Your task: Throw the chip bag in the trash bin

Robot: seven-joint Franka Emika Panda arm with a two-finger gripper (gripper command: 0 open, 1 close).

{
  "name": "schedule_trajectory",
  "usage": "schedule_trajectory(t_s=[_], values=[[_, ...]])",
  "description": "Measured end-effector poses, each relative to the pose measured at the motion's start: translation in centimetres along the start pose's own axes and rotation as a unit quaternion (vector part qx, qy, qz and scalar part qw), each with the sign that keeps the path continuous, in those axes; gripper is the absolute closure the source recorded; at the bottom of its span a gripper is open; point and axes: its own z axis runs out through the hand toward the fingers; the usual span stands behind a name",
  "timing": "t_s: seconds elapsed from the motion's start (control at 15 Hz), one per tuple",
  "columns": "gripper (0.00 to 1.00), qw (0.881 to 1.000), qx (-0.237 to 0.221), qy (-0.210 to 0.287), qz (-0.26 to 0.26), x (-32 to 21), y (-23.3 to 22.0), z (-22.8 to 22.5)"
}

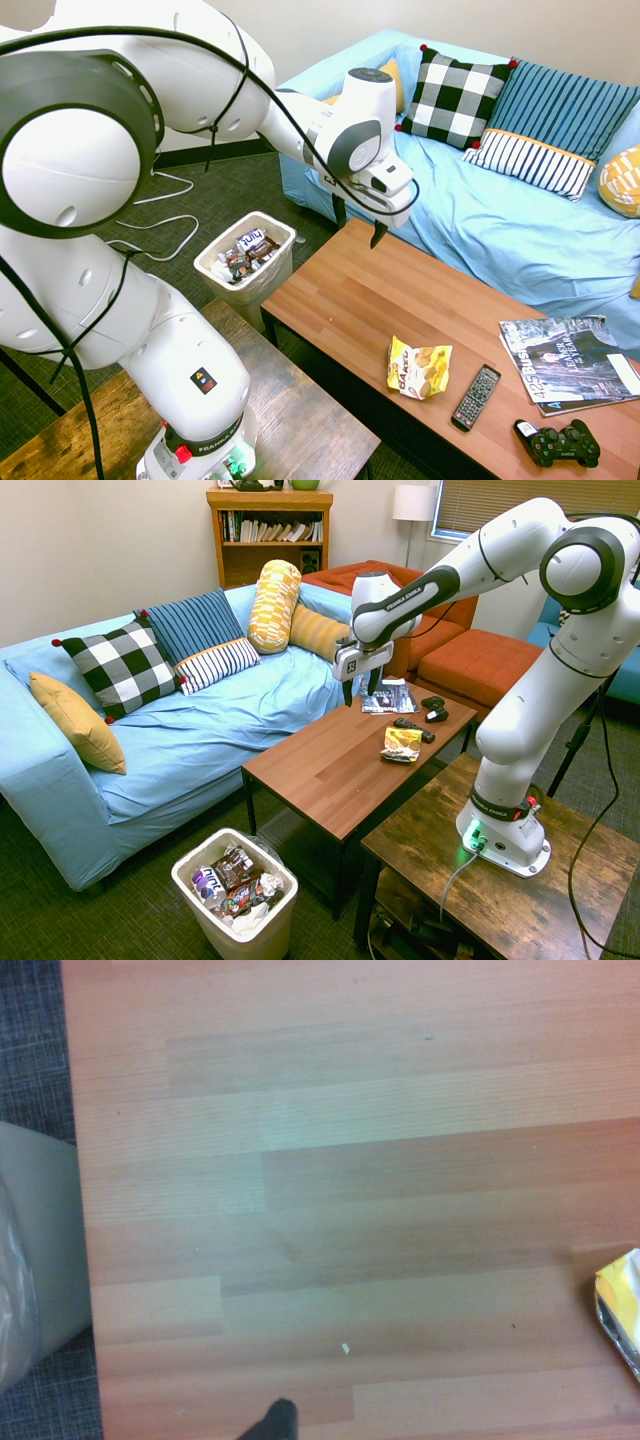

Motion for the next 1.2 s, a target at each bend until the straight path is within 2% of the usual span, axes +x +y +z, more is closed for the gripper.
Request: schedule_trajectory(t_s=[0.27,0.47,0.67,0.93,1.2], values=[[0.0,1.0,-0.013,-0.004,-0.004,1.4,1.0,1.2],[0.0,1.0,-0.028,0.007,0.01,5.8,5.5,3.6],[0.0,0.999,-0.041,0.032,-0.002,9.1,10.6,6.3],[0.0,0.998,-0.044,0.034,-0.015,12.8,15.3,12.6],[0.0,0.999,-0.05,0.002,-0.016,17.1,16.1,18.2]])
